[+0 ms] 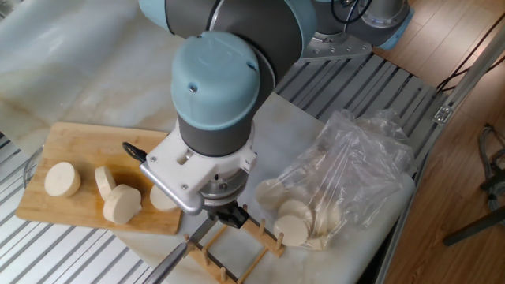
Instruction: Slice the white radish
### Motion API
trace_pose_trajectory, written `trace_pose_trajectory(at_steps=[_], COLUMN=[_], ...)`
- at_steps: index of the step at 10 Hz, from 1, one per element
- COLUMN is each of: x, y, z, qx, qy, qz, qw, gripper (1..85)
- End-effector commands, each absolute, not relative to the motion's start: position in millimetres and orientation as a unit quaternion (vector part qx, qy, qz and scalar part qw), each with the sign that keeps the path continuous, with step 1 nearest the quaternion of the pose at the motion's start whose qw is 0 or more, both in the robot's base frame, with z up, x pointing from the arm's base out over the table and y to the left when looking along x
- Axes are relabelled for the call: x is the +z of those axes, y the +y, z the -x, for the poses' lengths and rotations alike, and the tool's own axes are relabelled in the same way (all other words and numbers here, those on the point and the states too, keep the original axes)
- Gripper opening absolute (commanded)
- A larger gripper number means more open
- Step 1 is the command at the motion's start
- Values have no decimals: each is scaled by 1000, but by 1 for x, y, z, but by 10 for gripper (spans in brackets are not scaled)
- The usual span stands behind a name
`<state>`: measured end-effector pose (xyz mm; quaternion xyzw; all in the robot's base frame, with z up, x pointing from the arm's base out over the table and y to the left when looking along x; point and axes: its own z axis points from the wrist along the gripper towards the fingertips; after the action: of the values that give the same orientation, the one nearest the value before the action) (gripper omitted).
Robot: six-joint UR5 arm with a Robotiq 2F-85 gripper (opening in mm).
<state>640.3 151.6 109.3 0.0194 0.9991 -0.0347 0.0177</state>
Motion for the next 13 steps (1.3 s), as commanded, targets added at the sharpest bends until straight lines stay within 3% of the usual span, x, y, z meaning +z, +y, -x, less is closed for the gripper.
trace_pose_trajectory(at_steps=[1,9,13], x=[102,91,89], y=[155,146,150], z=[-641,-638,-635], qx=[-27,-45,-41], qy=[999,998,999], qz=[-25,-38,-30], qw=[20,6,-2], gripper=[13,13,130])
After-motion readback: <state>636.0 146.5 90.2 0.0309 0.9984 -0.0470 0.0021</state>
